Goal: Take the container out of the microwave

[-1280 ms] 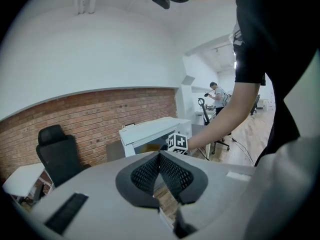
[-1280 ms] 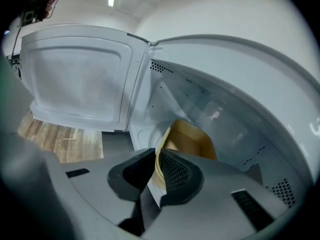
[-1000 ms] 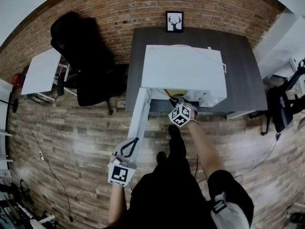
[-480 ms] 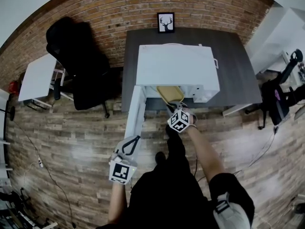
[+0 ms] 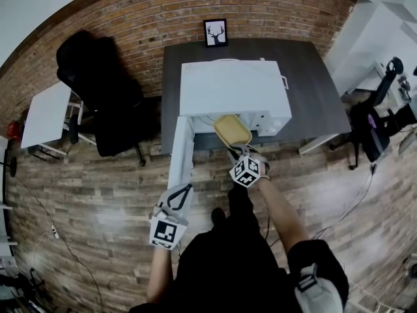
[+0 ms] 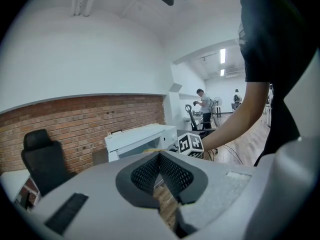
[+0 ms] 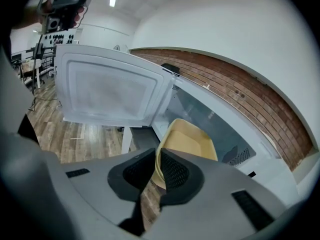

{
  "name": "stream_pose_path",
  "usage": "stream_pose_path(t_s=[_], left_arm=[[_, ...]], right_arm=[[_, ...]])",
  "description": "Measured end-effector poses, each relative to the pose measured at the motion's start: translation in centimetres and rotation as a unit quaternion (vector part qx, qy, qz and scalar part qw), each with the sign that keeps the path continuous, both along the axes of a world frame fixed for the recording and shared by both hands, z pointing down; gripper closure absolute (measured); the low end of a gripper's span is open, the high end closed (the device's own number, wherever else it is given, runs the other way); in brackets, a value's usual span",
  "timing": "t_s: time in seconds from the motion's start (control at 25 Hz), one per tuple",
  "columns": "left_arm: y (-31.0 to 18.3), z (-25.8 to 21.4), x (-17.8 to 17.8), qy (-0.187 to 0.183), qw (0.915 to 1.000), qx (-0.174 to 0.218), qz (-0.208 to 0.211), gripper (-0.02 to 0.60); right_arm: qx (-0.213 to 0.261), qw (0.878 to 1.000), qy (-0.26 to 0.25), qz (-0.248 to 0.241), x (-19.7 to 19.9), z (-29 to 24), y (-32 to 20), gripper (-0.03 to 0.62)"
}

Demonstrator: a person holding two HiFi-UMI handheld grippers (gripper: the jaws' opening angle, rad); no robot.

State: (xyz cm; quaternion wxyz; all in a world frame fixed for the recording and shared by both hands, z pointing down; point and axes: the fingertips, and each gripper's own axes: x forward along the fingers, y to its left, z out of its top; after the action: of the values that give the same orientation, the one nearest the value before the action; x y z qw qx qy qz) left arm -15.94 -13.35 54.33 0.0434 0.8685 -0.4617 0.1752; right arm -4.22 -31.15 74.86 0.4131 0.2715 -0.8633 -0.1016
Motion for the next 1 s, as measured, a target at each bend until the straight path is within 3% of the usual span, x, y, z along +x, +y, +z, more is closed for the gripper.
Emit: stream_pose_path(t_s=[0.48,1.0], left_arm=[[-0.2,0.1,1.9,0.012,0.9992,0.006,0.037,0.580],[-0.5,0.3,4.6,0.016,0.9977,0.009,0.065,0.580]], right_arm=[[0.029,0.999,-0.019,-0.007,0.9,-5.7,4.2,0.560],[0.018,0.999,-0.029,-0.006,2.9,-8.2,8.3,0.560]])
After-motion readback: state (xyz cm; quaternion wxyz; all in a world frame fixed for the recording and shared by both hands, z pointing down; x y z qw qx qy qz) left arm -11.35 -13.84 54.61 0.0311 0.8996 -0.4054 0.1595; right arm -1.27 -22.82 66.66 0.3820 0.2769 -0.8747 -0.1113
